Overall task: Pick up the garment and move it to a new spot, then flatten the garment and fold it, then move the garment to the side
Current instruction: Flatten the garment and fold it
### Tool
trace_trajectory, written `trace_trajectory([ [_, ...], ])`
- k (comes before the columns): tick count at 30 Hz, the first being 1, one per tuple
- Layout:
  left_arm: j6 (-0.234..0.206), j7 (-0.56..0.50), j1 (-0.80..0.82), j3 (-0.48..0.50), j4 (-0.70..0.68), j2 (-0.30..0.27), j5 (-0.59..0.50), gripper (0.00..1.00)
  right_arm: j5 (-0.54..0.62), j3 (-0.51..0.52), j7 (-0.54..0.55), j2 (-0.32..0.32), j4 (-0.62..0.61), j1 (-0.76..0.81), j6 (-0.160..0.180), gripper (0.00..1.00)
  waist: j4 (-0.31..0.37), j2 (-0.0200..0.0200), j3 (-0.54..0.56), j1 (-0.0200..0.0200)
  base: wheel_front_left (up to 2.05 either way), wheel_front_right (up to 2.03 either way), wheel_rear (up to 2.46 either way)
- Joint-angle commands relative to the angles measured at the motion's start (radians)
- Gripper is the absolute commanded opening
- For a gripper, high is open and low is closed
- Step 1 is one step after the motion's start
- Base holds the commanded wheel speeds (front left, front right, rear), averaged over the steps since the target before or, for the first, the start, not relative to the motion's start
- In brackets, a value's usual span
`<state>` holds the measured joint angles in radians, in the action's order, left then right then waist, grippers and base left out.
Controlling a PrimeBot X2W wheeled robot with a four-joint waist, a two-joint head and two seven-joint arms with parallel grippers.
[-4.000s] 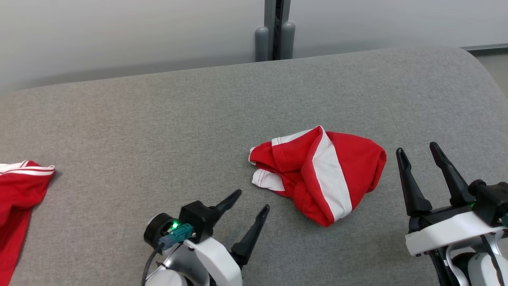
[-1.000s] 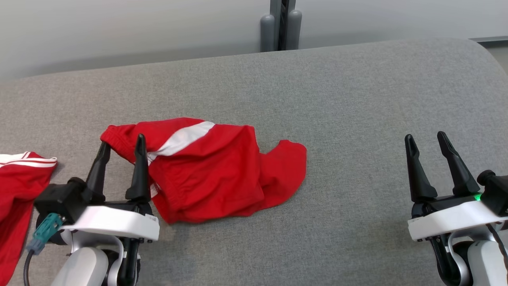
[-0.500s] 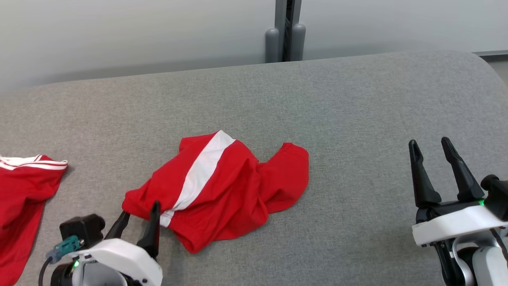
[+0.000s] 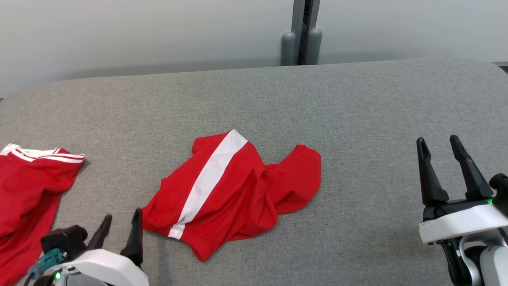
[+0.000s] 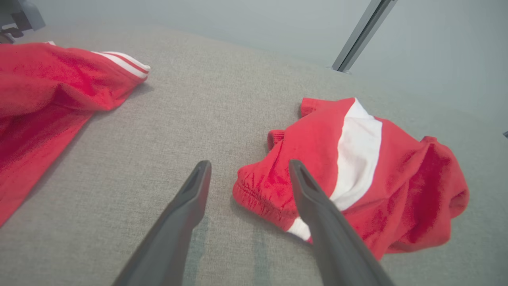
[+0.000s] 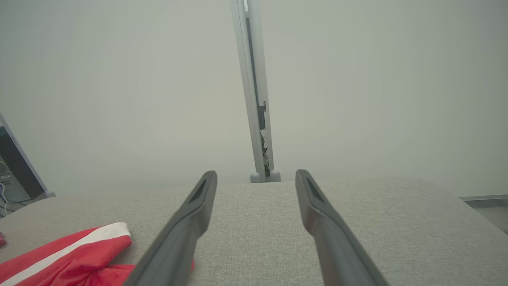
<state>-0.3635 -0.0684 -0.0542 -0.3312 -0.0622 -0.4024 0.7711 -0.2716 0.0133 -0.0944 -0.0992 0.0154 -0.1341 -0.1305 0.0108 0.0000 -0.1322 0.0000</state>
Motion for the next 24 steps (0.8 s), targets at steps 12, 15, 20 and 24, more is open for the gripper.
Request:
trace_trajectory([
  [12,0.055,0.264,0.177,0.004,-0.089,-0.004,-0.173,1.00,0.028,0.013,0.012,-0.017,-0.021,-0.005,0.000,1.00,-0.008,0.0000,0.014,0.0000,0.00,0.00,0.00],
  [15,0.058,0.277,0.191,-0.002,-0.076,-0.011,-0.199,1.00,0.039,0.009,0.017,-0.020,-0.021,0.000,0.000,1.00,-0.004,0.0000,0.021,0.0000,0.00,0.00,0.00],
  [20,0.051,0.286,0.188,-0.016,-0.030,-0.035,-0.243,1.00,0.047,-0.003,0.026,-0.019,-0.024,0.016,0.000,1.00,0.009,0.0000,0.030,0.0000,0.00,0.00,0.00],
  [24,0.045,0.292,0.172,-0.011,-0.007,-0.035,-0.238,1.00,0.047,-0.006,0.030,-0.019,-0.024,0.021,0.000,1.00,0.009,0.0000,0.028,0.0000,0.00,0.00,0.00],
])
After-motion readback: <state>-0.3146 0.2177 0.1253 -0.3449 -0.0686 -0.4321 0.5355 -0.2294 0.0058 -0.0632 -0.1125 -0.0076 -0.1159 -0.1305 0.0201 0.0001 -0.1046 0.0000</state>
